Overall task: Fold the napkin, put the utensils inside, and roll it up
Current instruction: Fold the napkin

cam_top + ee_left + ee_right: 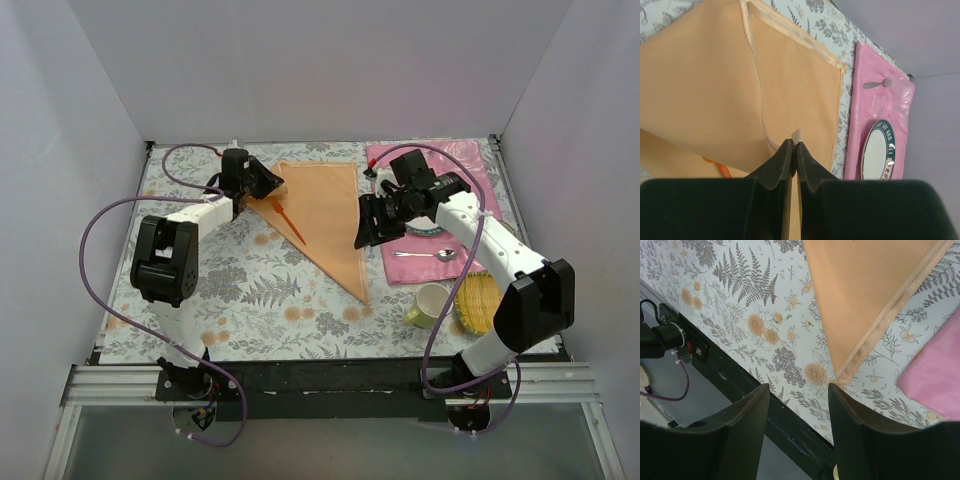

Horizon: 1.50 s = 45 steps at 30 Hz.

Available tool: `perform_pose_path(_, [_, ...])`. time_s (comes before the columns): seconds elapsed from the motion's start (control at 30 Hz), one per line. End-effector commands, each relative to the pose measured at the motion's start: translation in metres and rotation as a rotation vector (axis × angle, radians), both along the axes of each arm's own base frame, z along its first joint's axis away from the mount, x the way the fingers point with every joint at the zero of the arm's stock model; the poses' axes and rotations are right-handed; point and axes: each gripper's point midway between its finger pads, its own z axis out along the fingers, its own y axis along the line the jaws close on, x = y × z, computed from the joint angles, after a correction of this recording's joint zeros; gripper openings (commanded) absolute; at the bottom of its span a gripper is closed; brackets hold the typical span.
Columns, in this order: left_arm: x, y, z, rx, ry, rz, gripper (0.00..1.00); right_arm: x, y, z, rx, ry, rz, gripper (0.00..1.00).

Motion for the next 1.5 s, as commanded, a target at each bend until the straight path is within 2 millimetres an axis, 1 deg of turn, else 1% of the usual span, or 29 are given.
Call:
perform_pose_path(0.0, [-0.022,-0.021,0.040,-0.034,-0.062,-0.025,0.03,0.007,0.012,0.015,0.088,-0.035,0.008,0.58])
perform_pose_path(0.03, [-0.027,-0.022,0.034,-0.036,-0.046,-0.025,0.03,0.009,0.013,0.012,0.093,-0.037,0.005,0.58])
perform_pose_path(0.07, [-0.029,-0.021,0.035,-0.038,-0.045,-0.020,0.03,0.009,0.013,0.010,0.093,-0.037,0.004,0.58])
perform_pose_path(0.13, [-0.036,-0.026,0.034,-0.057,-0.029,-0.024,0.03,0.009,0.015,0.004,0.093,-0.016,-0.001,0.58])
perform_pose_path(0.17, [-0.039,-0.030,0.034,-0.061,-0.027,-0.029,0.03,0.013,0.016,0.002,0.097,-0.014,-0.006,0.58])
perform_pose_path(0.23, [-0.042,-0.033,0.035,-0.070,-0.021,-0.029,0.03,0.015,0.020,0.000,0.112,0.001,-0.017,0.58])
perform_pose_path(0.33, [-0.049,-0.037,0.029,-0.081,0.003,-0.025,0.03,0.018,0.025,0.001,0.144,0.020,-0.017,0.58])
perform_pose_path(0.37, [-0.052,-0.039,0.025,-0.084,0.017,-0.026,0.03,0.017,0.026,0.001,0.147,0.020,-0.012,0.58])
perform_pose_path(0.43, [-0.058,-0.041,0.024,-0.089,0.028,-0.029,0.03,0.017,0.024,0.000,0.145,0.021,-0.015,0.58])
perform_pose_path(0.47, [-0.064,-0.044,0.018,-0.096,0.052,-0.030,0.03,0.016,0.022,-0.002,0.141,0.024,-0.018,0.58])
perform_pose_path(0.5, [-0.068,-0.046,0.017,-0.103,0.060,-0.031,0.03,0.016,0.020,-0.004,0.138,0.024,-0.023,0.58])
perform_pose_path(0.53, [-0.071,-0.047,0.020,-0.108,0.052,-0.034,0.03,0.016,0.018,-0.006,0.136,0.027,-0.025,0.58])
perform_pose_path(0.57, [-0.075,-0.052,0.018,-0.105,0.052,-0.049,0.03,0.013,0.016,-0.008,0.135,0.035,-0.027,0.58])
perform_pose_path(0.67, [-0.078,-0.057,0.011,-0.105,0.076,-0.063,0.04,0.014,0.012,-0.011,0.139,0.044,-0.030,0.58])
perform_pose_path(0.73, [-0.080,-0.062,0.011,-0.121,0.085,-0.063,0.04,0.014,0.010,-0.011,0.136,0.044,-0.031,0.58])
perform_pose_path(0.77, [-0.082,-0.067,0.009,-0.120,0.091,-0.076,0.04,0.014,0.010,-0.011,0.135,0.042,-0.030,0.58])
perform_pose_path(0.87, [-0.083,-0.069,0.004,-0.115,0.104,-0.081,0.05,0.014,0.008,-0.012,0.136,0.047,-0.030,0.58])
perform_pose_path(1.1, [-0.095,-0.072,-0.016,-0.112,0.177,-0.096,0.07,0.011,0.001,-0.016,0.127,0.051,-0.034,0.58])
perform_pose_path(1.27, [-0.096,-0.071,-0.021,-0.098,0.197,-0.098,0.09,0.010,-0.002,-0.017,0.127,0.052,-0.038,0.58])
perform_pose_path(1.33, [-0.099,-0.070,-0.024,-0.091,0.219,-0.096,0.13,0.010,-0.004,-0.018,0.124,0.051,-0.042,0.58])
perform_pose_path(1.37, [-0.102,-0.071,-0.027,-0.084,0.239,-0.108,0.16,0.008,-0.004,-0.019,0.122,0.054,-0.041,0.59])
perform_pose_path(1.4, [-0.106,-0.075,-0.025,-0.094,0.249,-0.135,0.19,0.009,-0.005,-0.019,0.123,0.052,-0.041,0.58])
perform_pose_path(1.43, [-0.107,-0.078,-0.022,-0.097,0.253,-0.160,0.33,0.008,-0.005,-0.020,0.122,0.052,-0.043,0.58])
perform_pose_path(1.47, [-0.114,-0.082,-0.027,-0.098,0.293,-0.194,0.41,0.007,-0.006,-0.022,0.120,0.055,-0.044,0.58])
